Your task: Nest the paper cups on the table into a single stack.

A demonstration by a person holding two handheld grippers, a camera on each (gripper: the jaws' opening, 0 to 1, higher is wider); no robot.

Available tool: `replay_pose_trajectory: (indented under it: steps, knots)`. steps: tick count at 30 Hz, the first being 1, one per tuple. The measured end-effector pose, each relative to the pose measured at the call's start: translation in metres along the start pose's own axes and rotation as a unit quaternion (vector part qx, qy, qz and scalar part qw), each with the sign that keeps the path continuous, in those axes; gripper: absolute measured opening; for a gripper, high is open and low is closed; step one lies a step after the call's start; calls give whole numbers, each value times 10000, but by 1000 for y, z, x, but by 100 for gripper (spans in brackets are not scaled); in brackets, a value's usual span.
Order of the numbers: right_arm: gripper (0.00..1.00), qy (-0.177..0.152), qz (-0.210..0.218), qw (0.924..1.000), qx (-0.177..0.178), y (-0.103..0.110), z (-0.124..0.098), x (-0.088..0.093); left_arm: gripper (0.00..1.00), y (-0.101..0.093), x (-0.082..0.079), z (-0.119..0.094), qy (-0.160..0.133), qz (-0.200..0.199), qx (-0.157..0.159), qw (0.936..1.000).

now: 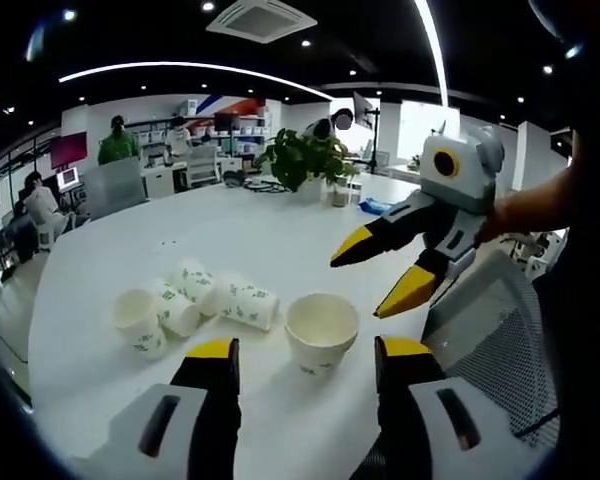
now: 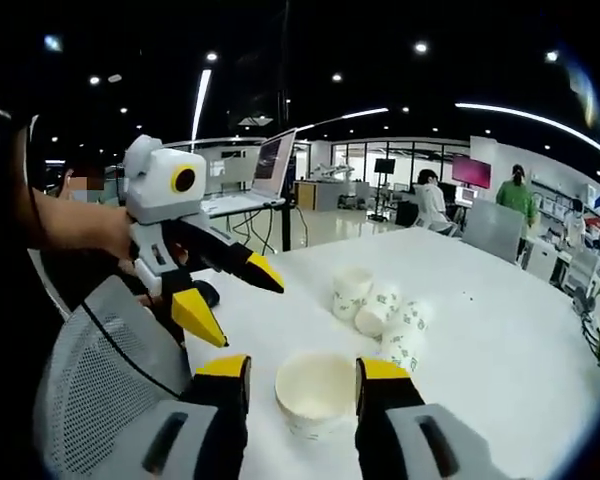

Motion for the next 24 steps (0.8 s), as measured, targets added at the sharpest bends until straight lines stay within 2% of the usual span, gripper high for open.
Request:
replay_pose_trajectory:
  steps: [7,11,14,17,19,24]
  knots:
    - [55,-182,318,9991,225,-8,-10,3,57,31,1,2,-69,-5,-297,9995]
    - [62,-310,464,9980,308,-12,-15,3,57,38,-1,4,-71,6,-340,9994]
    - [68,-339,526,9973,384,-14,-18,4,52,45,-2,5,-59,99,-317,9994]
    - [73,-398,564,9965,481,-17,-22,5,55,50,-5,8,-48,75,-368,9993]
    - [77,-461,598,9957,533,-19,-24,6,54,53,-8,9,-66,94,-402,9991]
    - [88,-747,740,9922,677,-24,-30,3,48,78,-8,15,-120,-14,-527,9985]
Point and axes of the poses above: the point that each gripper's makers call its tool centre point, and the gripper's own axes: z roughly forward along the fingers, y roughly to its left, x roughly out of its underside, the point moved 2 cm from there along -z, roughly backward along the fingers, and after that the axes turned 9 degrees about -x, right-handed, at the moved point
